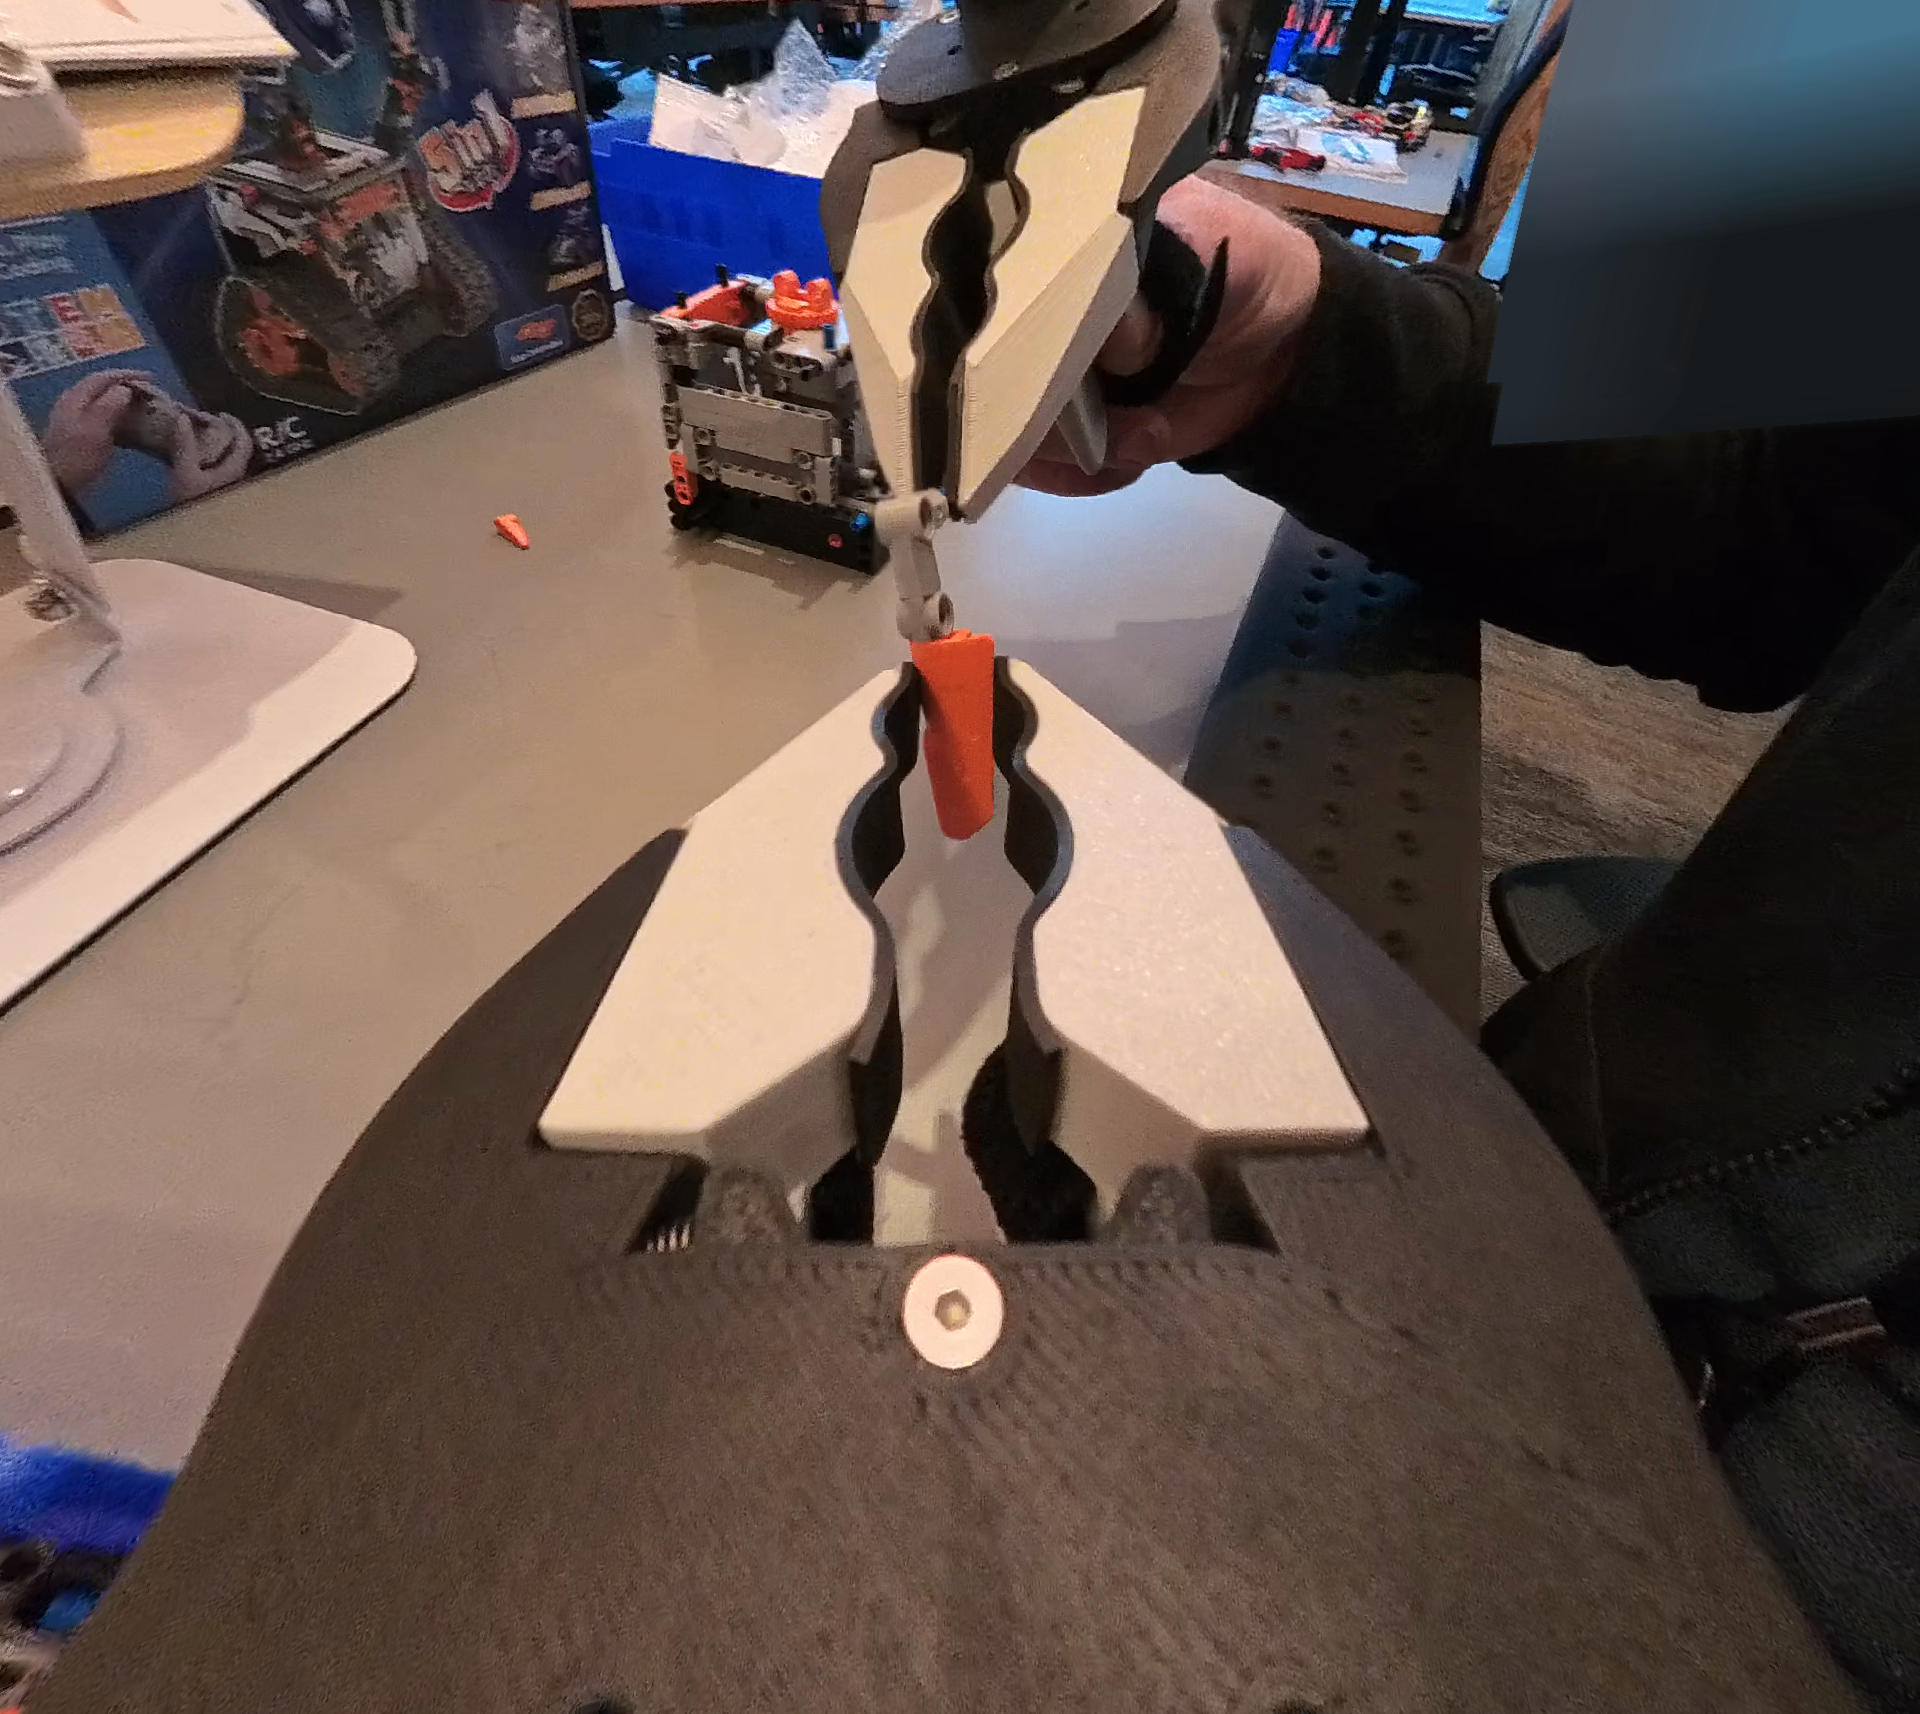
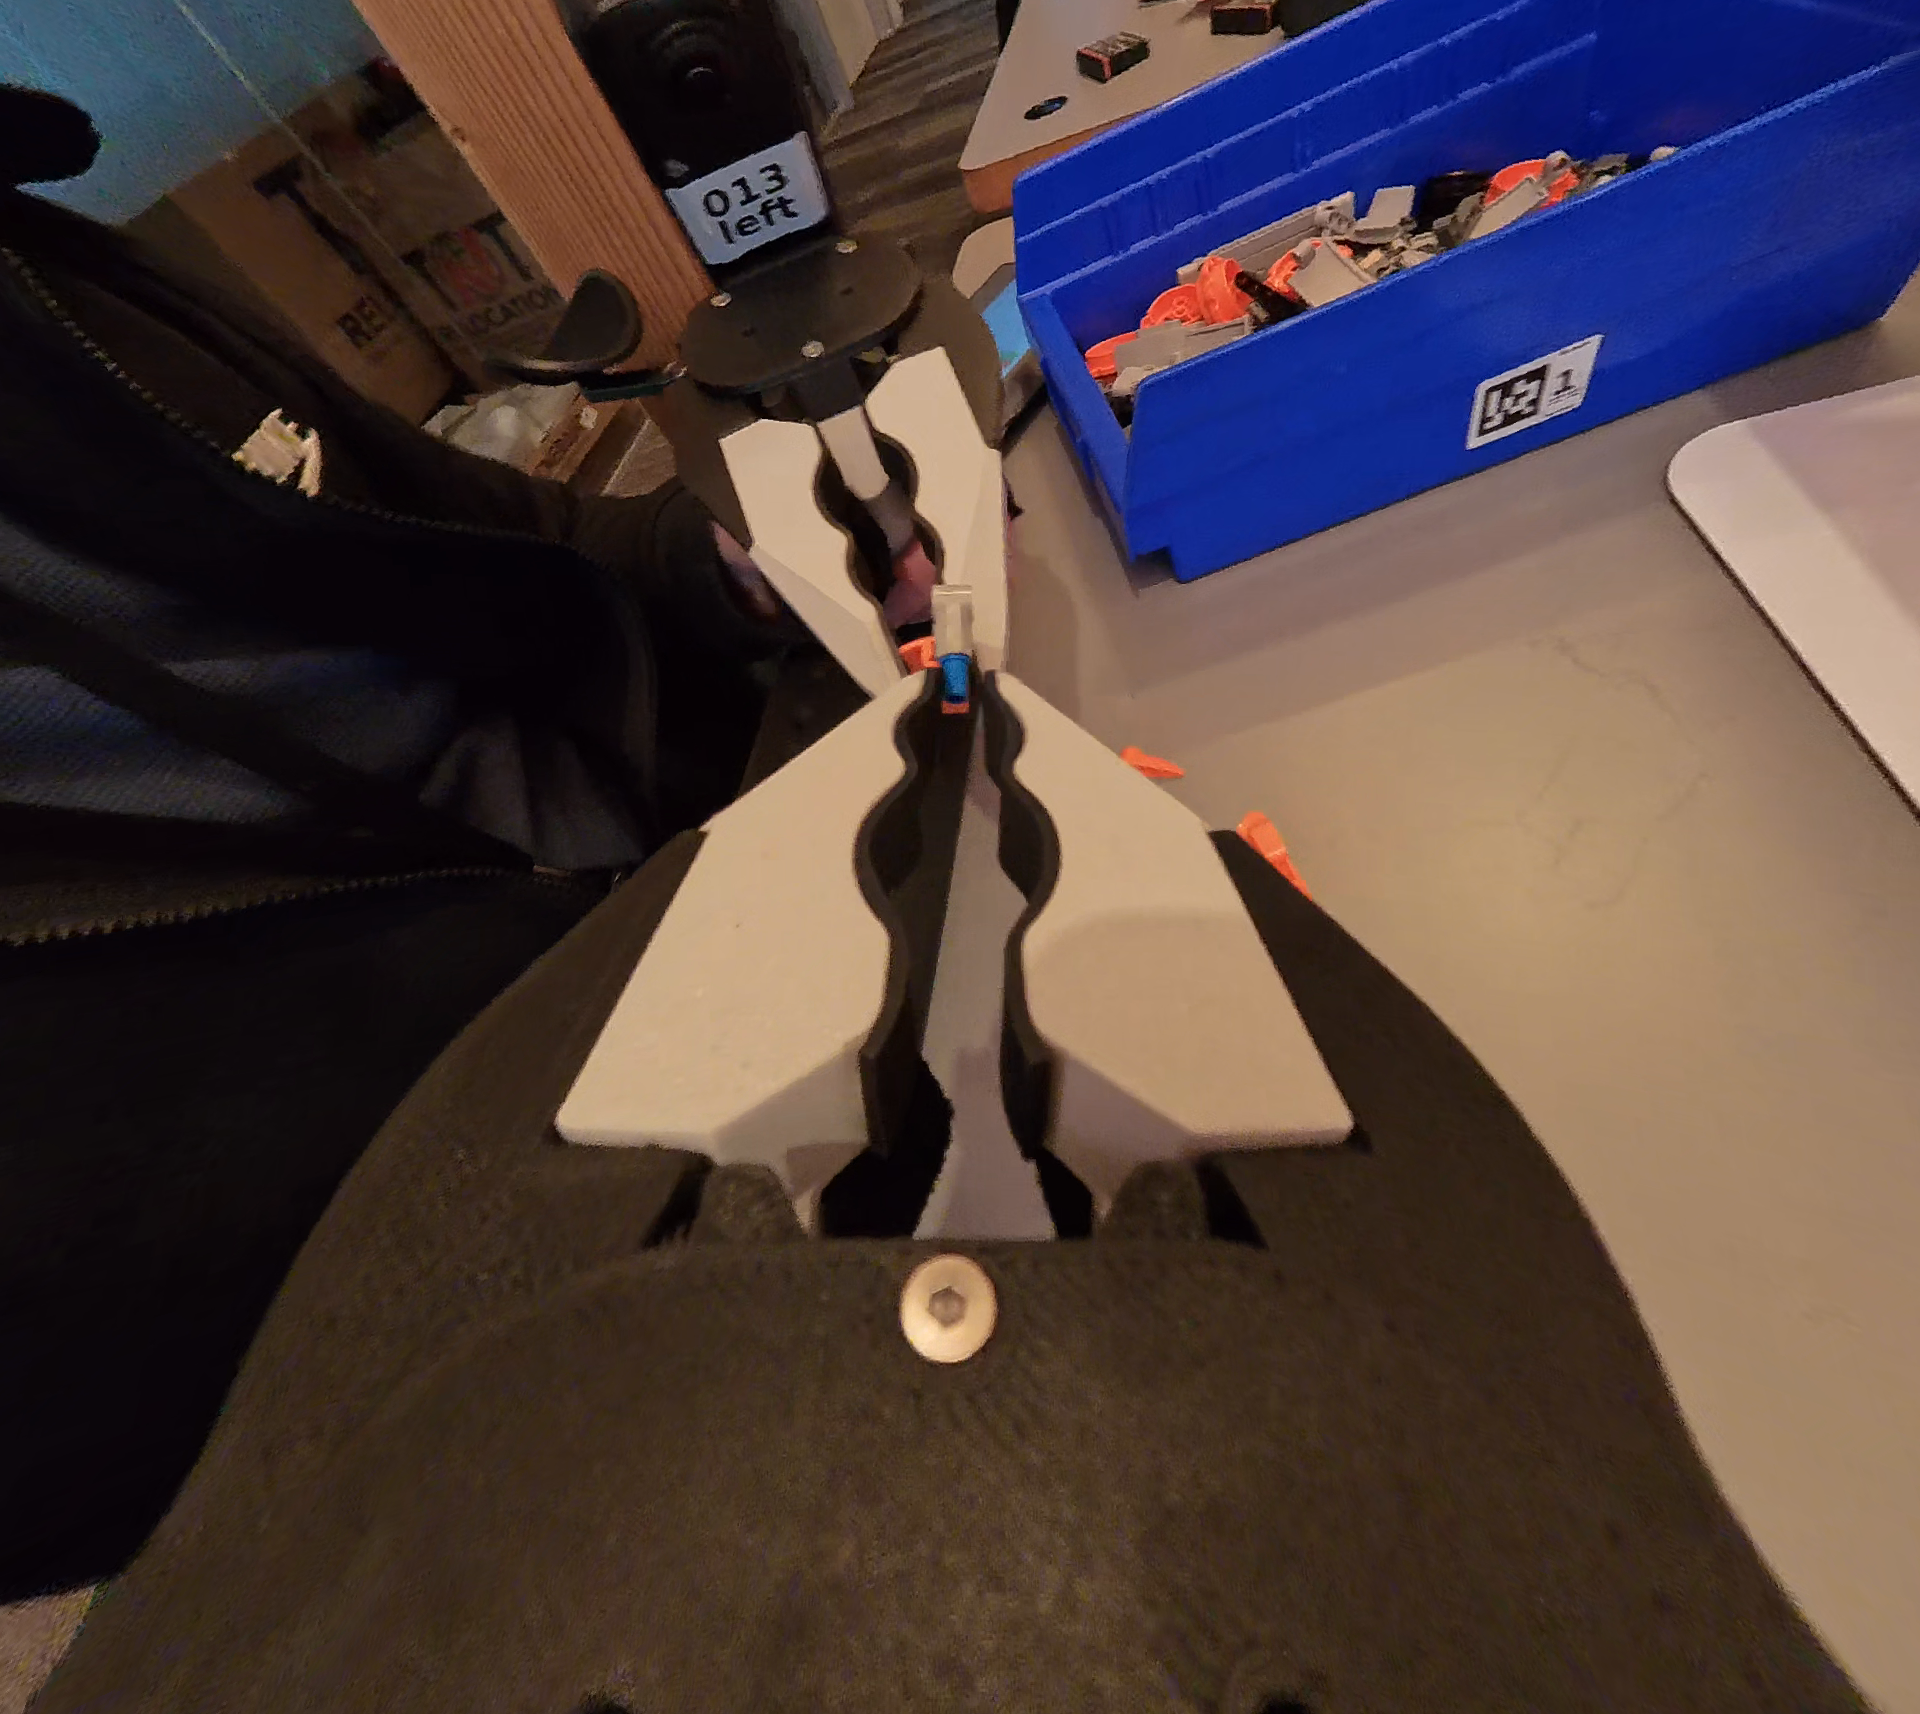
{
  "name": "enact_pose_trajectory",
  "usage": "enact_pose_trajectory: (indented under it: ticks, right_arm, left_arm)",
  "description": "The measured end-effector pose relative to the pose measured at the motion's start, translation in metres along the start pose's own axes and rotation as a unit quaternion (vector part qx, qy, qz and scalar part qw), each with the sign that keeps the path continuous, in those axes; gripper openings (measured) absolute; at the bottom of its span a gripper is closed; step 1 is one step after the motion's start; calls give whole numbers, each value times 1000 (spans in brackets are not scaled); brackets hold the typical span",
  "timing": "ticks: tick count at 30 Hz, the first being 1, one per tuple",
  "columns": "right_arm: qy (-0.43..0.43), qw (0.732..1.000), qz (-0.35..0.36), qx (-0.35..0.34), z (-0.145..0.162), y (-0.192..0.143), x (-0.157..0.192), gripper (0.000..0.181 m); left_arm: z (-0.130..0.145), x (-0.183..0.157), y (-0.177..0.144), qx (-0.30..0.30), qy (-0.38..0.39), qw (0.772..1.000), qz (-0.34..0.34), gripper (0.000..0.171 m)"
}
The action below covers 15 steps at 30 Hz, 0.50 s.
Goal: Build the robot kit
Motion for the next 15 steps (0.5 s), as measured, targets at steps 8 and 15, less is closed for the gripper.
enact_pose_trajectory:
  ticks: [8,15]
  right_arm:
    - [-18,997,73,12,-7,1,-12,24]
    - [-47,995,84,38,-2,34,-3,20]
  left_arm:
    - [-1,21,-49,10,-28,995,-98,11]
    - [19,15,-25,37,-73,994,-69,11]
Point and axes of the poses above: each gripper's, where its closed fingertips meet, y out along the fingers, z out of its underside, x = y × z across the jaws, the point moved 5 cm from there along -y, back along the fingers, and after that the axes turned 3 degrees about z, right-handed, at the moved point
